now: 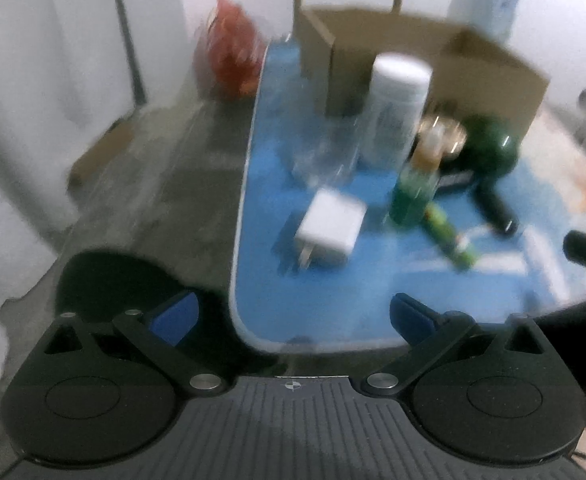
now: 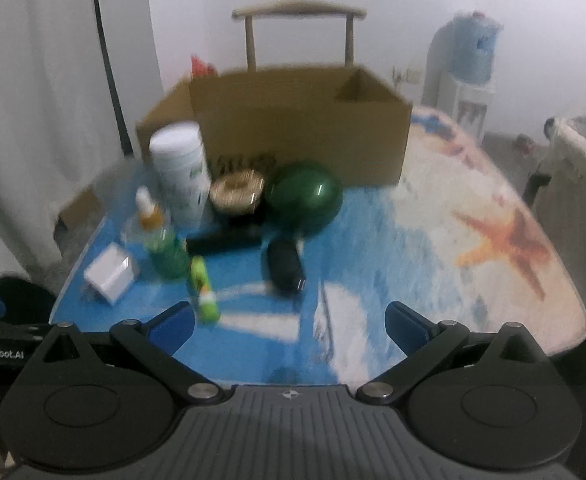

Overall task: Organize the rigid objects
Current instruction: 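Reach the right gripper down and grasp the green stick tube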

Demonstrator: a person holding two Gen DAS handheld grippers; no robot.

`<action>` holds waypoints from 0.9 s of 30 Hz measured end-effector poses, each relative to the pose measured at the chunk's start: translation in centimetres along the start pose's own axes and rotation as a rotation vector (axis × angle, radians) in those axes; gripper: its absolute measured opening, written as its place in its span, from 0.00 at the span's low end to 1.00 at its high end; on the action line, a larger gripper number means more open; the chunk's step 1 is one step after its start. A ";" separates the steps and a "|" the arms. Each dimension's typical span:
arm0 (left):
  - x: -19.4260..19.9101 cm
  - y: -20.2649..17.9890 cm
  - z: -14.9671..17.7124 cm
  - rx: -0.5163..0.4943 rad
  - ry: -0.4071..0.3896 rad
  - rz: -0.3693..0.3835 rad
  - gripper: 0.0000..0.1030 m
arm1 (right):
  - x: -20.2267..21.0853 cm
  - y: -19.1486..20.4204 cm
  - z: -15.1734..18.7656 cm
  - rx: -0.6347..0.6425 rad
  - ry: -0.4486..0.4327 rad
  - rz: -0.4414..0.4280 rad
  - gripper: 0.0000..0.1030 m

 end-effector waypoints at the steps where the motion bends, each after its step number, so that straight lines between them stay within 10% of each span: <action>1: -0.1 -0.2 -0.5 0.002 -0.035 0.030 1.00 | 0.2 -0.3 -0.7 -0.006 -0.035 -0.013 1.00; 8: -0.5 -3.5 -3.3 0.025 -0.185 0.337 0.99 | 0.4 -0.6 -2.9 -0.061 -0.099 -0.186 1.00; 20: -1.4 -10.1 -3.6 -0.285 -0.208 0.415 0.92 | -4.9 4.0 -0.2 -0.086 0.178 -0.421 0.65; 27: -3.2 -11.0 -3.2 -0.290 -0.149 0.439 0.62 | -7.9 4.7 1.0 -0.061 0.297 -0.429 0.37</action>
Point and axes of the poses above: each gripper's, at about its wrist camera, not at the fingertips, and x roughly against the way its jaws point, y to its left, z to its underside, the point moved 10 cm from there along -x, roughly the way its jaws point, and after that the axes turned 12 degrees about -x, right-handed, at the moved point
